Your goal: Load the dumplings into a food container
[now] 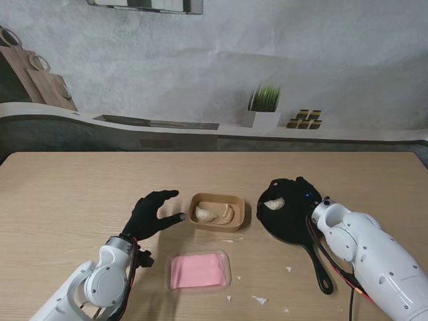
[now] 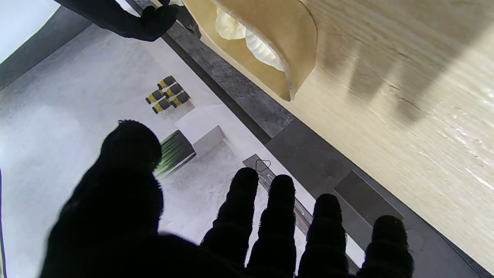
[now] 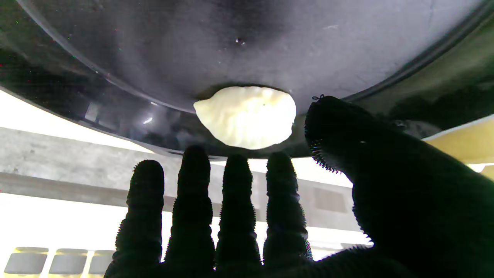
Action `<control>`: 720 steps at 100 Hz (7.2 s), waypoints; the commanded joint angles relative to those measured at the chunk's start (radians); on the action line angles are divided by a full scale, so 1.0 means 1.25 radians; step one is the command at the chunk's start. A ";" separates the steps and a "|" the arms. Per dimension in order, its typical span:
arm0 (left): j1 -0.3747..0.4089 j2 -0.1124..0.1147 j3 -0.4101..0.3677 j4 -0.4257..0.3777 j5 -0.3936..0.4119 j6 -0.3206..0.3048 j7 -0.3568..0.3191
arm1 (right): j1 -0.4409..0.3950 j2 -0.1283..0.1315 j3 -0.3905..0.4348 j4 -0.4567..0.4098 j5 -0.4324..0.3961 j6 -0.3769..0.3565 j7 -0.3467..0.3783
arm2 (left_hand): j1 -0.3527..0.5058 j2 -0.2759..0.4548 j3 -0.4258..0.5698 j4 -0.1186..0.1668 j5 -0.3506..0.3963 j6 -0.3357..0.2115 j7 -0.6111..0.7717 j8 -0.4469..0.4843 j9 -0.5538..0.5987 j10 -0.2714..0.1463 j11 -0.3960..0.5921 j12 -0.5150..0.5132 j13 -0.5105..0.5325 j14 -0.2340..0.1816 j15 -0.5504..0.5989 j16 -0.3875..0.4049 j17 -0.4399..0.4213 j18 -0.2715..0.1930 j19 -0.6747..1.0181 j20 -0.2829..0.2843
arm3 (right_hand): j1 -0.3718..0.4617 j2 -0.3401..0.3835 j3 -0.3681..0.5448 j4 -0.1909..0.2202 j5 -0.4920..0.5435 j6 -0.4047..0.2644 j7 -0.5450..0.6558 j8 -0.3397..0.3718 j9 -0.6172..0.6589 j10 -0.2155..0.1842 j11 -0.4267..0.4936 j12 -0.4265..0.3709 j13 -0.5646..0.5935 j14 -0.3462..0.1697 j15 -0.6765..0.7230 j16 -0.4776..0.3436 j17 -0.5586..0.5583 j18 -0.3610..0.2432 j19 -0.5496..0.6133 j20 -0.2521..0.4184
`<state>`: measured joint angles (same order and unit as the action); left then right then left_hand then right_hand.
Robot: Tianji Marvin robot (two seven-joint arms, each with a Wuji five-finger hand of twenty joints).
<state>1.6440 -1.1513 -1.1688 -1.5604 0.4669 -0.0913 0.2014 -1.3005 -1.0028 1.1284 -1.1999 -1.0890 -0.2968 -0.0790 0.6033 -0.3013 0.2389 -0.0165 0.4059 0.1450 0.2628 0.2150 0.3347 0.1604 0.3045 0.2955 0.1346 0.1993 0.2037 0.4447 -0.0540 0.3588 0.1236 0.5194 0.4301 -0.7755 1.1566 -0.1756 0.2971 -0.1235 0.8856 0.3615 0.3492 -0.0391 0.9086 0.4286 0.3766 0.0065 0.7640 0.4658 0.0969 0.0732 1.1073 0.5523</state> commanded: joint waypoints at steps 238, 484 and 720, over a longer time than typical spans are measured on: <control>0.028 0.001 -0.032 -0.003 0.041 -0.023 0.006 | 0.001 0.005 -0.021 0.017 -0.112 -0.009 -0.161 | 0.004 0.008 0.008 0.004 -0.014 -0.007 0.004 0.007 0.009 -0.018 0.011 -0.006 -0.015 -0.012 0.003 -0.002 -0.036 -0.019 -0.013 0.014 | 0.130 -0.115 0.144 -0.127 0.405 -0.162 0.257 0.057 0.570 0.050 0.164 0.013 0.351 0.055 0.256 0.068 0.139 0.069 0.203 -0.031; 0.141 0.007 -0.161 -0.102 0.095 -0.084 0.025 | -0.012 -0.064 -0.259 -0.372 0.097 0.487 0.142 | 0.006 -0.033 0.083 -0.006 0.148 0.019 0.231 0.215 0.084 0.011 0.084 0.072 0.026 0.004 0.093 0.065 -0.009 -0.010 0.009 0.030 | -0.150 0.188 -0.202 0.051 -0.023 0.154 0.067 0.026 -0.013 0.119 0.153 0.043 -0.059 0.076 0.219 0.098 -0.086 -0.035 0.111 0.036; 0.195 0.049 -0.020 -0.084 0.155 0.090 -0.142 | -0.247 -0.092 -0.311 -0.566 0.421 0.980 0.108 | 0.038 -0.080 0.204 -0.018 0.436 0.100 0.159 0.145 0.116 -0.020 0.123 0.159 -0.016 -0.018 0.157 0.114 -0.032 -0.034 -0.043 -0.080 | -0.042 0.263 -0.127 0.046 0.005 0.115 0.038 0.046 -0.019 0.195 0.040 0.001 0.019 0.182 0.097 0.033 -0.033 0.053 0.043 0.093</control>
<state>1.8659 -1.0869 -1.2062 -1.6958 0.6628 0.0184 0.0494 -1.5823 -1.0871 0.7542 -1.8855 -0.5557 0.9282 0.0420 0.6480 -0.3873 0.4768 -0.0195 0.9123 0.2507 0.5232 0.4616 0.4963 0.1644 0.4391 0.4977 0.1469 0.1958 0.4015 0.5978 -0.0839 0.3430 0.0861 0.4305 0.3503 -0.4085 0.9693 -0.1750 0.3523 0.2518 0.8847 0.4107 0.3003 0.1846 0.9698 0.4250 0.3370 0.1881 0.8952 0.5212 0.0273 0.1146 1.1672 0.6601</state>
